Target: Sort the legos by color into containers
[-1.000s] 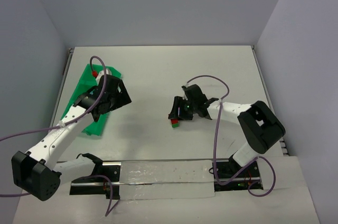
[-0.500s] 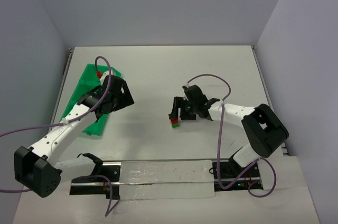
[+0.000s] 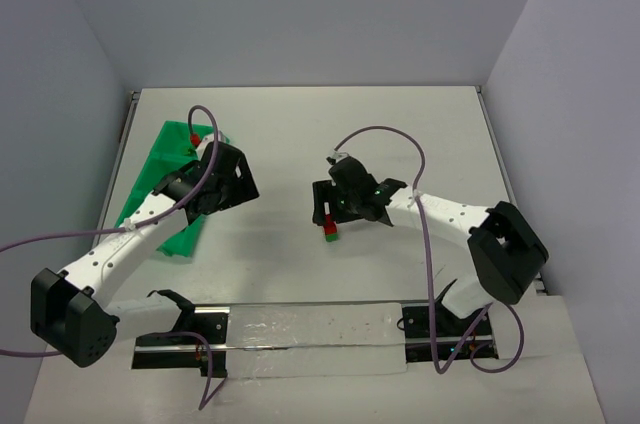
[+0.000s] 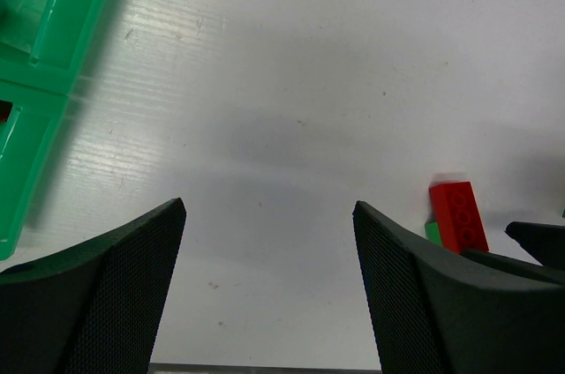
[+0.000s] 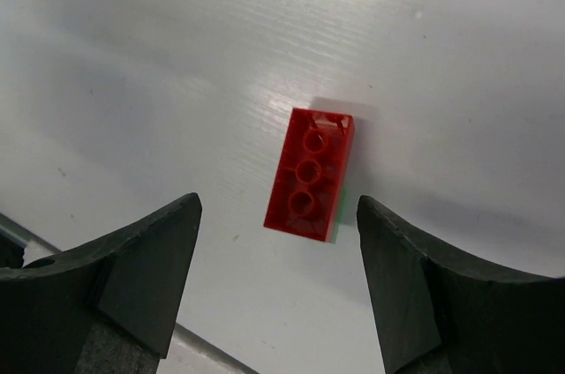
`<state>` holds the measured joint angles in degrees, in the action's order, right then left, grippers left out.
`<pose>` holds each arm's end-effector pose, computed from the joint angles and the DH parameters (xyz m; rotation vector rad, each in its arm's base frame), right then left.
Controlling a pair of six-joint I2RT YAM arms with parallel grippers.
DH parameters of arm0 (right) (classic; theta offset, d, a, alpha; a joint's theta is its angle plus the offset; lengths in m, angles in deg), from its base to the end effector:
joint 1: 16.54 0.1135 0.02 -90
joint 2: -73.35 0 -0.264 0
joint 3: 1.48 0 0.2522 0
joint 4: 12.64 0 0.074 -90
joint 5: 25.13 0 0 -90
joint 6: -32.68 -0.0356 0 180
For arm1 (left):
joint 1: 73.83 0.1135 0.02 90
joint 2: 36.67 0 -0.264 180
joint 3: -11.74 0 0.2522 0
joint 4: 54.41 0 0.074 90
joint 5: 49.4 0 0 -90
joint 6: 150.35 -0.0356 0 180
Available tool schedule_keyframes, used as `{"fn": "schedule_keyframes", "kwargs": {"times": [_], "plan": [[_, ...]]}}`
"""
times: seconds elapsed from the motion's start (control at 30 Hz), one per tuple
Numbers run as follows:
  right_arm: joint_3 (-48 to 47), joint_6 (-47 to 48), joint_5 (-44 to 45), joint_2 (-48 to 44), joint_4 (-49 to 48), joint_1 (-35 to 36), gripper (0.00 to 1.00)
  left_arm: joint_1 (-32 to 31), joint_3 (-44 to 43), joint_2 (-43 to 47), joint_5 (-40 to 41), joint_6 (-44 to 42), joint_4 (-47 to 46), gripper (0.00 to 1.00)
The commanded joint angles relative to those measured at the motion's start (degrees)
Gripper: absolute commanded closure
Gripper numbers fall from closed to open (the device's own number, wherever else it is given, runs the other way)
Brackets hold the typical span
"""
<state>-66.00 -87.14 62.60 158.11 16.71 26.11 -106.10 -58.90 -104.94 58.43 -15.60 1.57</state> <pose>0.2223 0.2067 0.2057 -0.3012 2.5138 0.5912 0.2073 -0.1180 0.2823 -0.3920 2.4228 -0.2008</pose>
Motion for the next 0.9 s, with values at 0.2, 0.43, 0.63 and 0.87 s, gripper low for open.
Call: {"fn": "schedule_keyframes", "kwargs": {"times": [0.2,0.43,0.63,0.87], "plan": [[-6.25,1.69,8.28,6.67,4.89,3.9,0.28,-0.77,-3.33,0.07,2.21,0.04,-0.91,0.16],[-7.59,1.69,9.3,8.97,5.95,5.33,0.37,-0.77,-2.98,-0.36,2.04,-0.1,-1.17,0.16],[-7.68,1.06,10.2,8.68,5.9,5.47,0.57,-0.77,-2.17,-0.03,1.99,-0.23,-1.35,0.16],[-7.35,-0.21,11.5,4.03,5.71,5.42,0.95,-0.77,-1.28,0.47,0.11,-0.94,-2.46,0.16]]}}
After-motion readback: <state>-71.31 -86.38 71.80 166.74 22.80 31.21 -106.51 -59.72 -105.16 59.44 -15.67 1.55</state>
